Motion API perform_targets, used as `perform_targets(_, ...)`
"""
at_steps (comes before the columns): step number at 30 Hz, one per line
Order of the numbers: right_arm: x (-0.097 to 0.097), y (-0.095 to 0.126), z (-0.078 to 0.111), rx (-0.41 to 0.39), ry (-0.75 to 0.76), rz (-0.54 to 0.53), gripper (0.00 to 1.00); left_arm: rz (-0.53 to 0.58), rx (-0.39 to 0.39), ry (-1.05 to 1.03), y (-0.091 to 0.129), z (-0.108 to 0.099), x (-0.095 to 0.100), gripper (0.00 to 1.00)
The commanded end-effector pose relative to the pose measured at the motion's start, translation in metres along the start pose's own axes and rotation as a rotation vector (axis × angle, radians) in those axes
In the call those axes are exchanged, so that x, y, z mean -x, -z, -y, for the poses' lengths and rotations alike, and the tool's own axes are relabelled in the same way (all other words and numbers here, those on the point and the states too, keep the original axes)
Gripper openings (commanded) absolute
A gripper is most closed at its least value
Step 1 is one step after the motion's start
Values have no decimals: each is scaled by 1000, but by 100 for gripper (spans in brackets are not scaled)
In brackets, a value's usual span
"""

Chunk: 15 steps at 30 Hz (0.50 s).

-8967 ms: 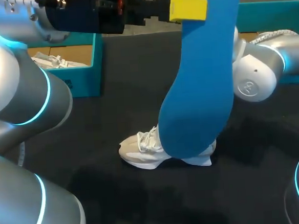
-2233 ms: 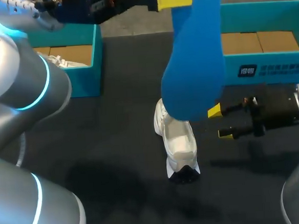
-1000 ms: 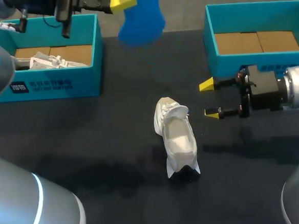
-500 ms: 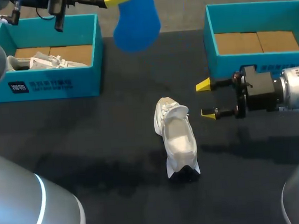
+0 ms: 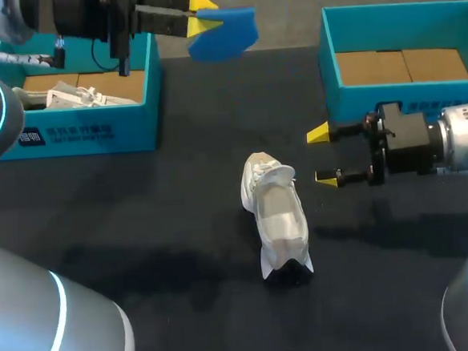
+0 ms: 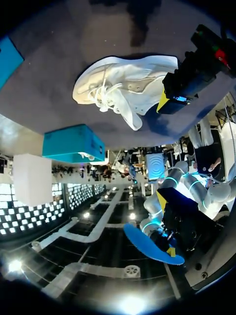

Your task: Take the shoe out of the shoebox, open the shoe tongue, remove and reinsert the insole, then place the shoe into the shoebox

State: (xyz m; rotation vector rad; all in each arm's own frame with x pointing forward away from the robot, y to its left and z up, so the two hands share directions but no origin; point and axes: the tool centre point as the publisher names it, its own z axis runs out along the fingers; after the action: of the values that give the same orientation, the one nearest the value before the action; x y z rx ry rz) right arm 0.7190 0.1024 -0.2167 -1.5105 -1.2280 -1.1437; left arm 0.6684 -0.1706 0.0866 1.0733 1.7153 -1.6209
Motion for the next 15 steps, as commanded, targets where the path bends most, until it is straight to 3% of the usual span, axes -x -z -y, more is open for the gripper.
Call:
perform_targets(1, 0, -2, 0, 2, 0, 1, 100, 161, -142, -423, 21, -9, -25, 0)
perform_targets(5, 0, -2, 0, 2, 0, 1, 100, 93, -147, -532, 23, -9, -33, 0)
perform_targets(8, 0, -2, 0, 2, 0, 1, 100, -43, -126, -696, 26, -8, -35, 0)
perform_targets(15, 0, -2, 0, 2, 0, 1, 100, -43, -126, -696, 26, -8, -35, 0)
